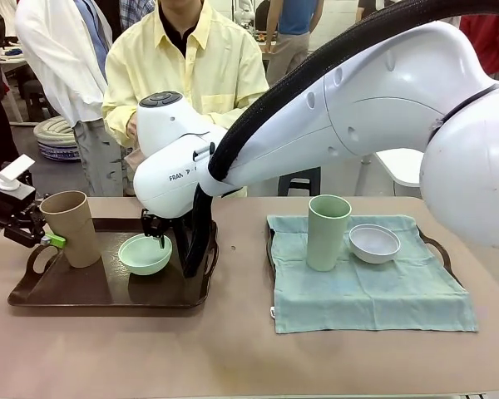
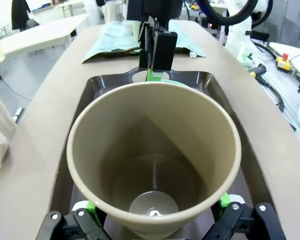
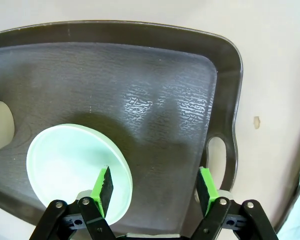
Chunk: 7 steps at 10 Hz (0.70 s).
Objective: Set up a tray with a mat and arrange the tableware.
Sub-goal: Pick up the Picnic Bowl and Reusable plastic cup from the Handle tray in front of the human's position and hold them in the air.
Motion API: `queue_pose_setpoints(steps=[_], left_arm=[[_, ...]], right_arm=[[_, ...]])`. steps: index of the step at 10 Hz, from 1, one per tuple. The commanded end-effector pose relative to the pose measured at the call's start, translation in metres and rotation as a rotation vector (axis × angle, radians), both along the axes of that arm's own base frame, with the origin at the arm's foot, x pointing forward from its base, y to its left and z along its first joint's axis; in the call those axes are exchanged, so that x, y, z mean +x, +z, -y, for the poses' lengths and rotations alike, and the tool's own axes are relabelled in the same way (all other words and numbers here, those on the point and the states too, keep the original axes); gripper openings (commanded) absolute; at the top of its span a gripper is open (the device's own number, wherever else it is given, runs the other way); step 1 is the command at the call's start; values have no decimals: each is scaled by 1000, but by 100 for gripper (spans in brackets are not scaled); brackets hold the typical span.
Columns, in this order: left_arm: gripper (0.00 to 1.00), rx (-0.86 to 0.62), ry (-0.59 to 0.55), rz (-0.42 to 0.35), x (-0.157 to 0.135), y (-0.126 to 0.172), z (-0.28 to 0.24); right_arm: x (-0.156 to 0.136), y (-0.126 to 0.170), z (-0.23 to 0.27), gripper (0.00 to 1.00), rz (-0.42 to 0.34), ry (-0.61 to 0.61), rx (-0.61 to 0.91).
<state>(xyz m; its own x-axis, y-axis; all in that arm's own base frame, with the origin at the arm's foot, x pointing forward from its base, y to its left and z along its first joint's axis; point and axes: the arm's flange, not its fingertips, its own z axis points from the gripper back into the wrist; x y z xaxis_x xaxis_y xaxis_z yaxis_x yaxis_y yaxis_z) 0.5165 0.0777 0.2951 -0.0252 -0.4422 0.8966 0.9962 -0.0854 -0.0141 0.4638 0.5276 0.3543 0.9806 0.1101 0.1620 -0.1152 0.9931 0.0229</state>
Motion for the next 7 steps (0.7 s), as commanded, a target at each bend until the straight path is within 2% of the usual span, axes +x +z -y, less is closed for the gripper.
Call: queue_pose_setpoints(steps=[1, 6, 7], left_arm=[[100, -4, -19, 20, 3, -9, 2], [100, -4, -28, 15, 6, -14, 5], [90, -4, -31, 19, 5, -14, 5]], right_arm=[[-4, -4, 8, 87, -26, 14, 31], [-2, -6, 4, 87, -43, 29, 46], [-1, -8, 3, 87, -57, 40, 75]])
